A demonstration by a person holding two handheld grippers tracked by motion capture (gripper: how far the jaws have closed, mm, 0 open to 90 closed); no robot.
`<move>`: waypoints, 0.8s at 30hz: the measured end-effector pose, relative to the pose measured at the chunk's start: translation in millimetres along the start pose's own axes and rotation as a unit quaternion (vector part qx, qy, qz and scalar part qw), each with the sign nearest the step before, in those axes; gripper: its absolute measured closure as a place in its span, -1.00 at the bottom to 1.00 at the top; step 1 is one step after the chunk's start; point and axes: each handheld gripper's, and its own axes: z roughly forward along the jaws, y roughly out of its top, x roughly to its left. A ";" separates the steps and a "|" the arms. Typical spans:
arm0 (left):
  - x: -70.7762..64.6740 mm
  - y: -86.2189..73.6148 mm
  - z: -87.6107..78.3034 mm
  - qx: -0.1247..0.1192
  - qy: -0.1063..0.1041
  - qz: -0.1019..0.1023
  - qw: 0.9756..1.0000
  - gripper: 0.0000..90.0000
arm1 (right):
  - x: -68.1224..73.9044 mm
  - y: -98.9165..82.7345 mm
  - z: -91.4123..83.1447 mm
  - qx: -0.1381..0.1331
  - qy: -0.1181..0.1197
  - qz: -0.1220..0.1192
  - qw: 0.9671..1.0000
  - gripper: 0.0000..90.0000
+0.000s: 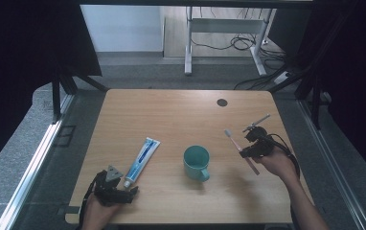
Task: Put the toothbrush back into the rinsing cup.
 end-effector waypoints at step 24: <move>0.0 0.0 0.0 0.000 0.000 0.000 1.000 -1.00 | 17.2 -0.8 -11.1 -0.096 0.011 -0.035 0.995 0.74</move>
